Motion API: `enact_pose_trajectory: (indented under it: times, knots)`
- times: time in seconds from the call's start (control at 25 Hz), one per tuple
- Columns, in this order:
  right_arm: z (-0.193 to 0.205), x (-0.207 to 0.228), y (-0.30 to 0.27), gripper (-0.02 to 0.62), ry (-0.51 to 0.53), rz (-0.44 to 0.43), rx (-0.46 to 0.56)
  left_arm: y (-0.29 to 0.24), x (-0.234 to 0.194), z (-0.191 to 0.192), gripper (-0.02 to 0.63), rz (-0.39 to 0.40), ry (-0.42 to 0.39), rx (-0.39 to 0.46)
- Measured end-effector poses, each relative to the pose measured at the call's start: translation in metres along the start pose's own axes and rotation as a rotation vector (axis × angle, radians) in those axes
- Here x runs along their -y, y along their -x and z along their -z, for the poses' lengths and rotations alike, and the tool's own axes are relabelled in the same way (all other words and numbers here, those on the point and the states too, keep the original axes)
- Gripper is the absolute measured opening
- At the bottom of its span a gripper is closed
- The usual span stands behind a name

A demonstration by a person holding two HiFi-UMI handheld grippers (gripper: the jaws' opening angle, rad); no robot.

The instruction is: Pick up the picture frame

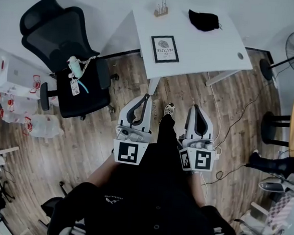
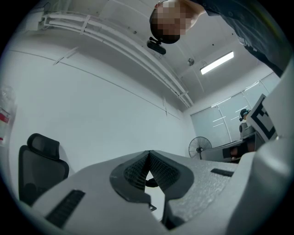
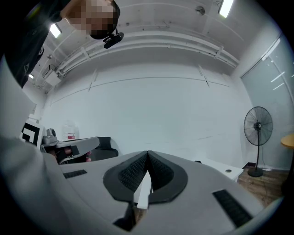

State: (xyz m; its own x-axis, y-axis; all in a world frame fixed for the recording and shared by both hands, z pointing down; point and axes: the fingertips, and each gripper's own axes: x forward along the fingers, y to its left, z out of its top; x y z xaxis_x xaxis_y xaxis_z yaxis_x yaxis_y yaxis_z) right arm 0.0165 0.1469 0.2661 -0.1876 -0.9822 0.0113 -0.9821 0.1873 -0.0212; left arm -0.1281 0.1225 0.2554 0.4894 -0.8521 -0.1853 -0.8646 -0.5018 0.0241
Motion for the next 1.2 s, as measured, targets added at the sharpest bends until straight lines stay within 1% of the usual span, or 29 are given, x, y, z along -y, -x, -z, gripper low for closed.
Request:
enact_pose_trajectory:
  times: [0.12,0.28,0.48,0.76,0.96,1.2]
  knots:
    - [-0.002,0.003,-0.017,-0.002,-0.001,-0.025,0.015,-0.006,-0.008,0.002,0.006,-0.029,-0.024,-0.009]
    - [0.002,0.003,-0.043,-0.002,-0.01,-0.084,0.012,-0.02,-0.024,0.008,0.006,-0.092,-0.027,-0.025]
    - [0.007,0.013,-0.084,-0.002,-0.02,-0.137,0.003,-0.051,-0.033,0.017,0.006,-0.118,-0.052,-0.027]
    - [0.006,0.051,-0.135,-0.002,-0.038,-0.176,-0.008,-0.106,-0.033,0.027,0.006,-0.145,-0.066,-0.051]
    - [0.005,0.076,-0.167,-0.002,-0.06,-0.219,-0.015,-0.139,-0.034,0.03,0.006,-0.199,-0.051,-0.063]
    - [0.006,0.108,-0.204,-0.002,-0.084,-0.266,-0.013,-0.177,-0.028,0.035,0.006,-0.245,-0.085,-0.07]
